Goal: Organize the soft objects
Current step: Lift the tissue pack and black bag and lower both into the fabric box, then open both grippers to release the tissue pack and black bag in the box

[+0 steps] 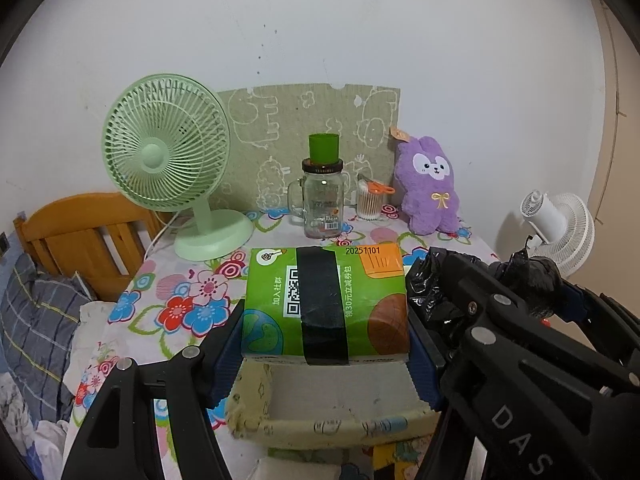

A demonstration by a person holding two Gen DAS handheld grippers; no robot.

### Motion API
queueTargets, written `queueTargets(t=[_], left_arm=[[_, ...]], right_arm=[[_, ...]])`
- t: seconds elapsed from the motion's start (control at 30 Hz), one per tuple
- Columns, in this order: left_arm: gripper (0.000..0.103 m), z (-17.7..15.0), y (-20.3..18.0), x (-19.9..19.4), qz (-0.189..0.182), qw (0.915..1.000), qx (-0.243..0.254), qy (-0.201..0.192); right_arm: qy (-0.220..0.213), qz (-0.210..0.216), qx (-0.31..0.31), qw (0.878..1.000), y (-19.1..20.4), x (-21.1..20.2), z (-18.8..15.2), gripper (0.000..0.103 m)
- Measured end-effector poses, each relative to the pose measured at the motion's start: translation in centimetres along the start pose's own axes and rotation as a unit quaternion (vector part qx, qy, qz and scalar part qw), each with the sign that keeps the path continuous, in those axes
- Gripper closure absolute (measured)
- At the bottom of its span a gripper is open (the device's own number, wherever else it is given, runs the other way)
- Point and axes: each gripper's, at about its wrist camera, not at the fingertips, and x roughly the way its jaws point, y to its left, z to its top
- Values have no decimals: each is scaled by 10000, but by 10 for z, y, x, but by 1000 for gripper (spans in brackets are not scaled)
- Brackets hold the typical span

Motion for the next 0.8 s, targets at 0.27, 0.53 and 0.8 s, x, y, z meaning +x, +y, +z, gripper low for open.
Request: queueTargets(t=[0.27,0.53,0.8], left_arm=[[25,-1,6,30,-54,9996,-93,273],[10,-8,8,52,-135,9977,-46,665],[8,-10,11,60,-110,9973,-109,713]], right_arm=[[152,8,-12,9999,-1,35,1,41],[339,101,-18,9994,0,62,-4,41],[305,57,-122,9994,9,78,-6,34]])
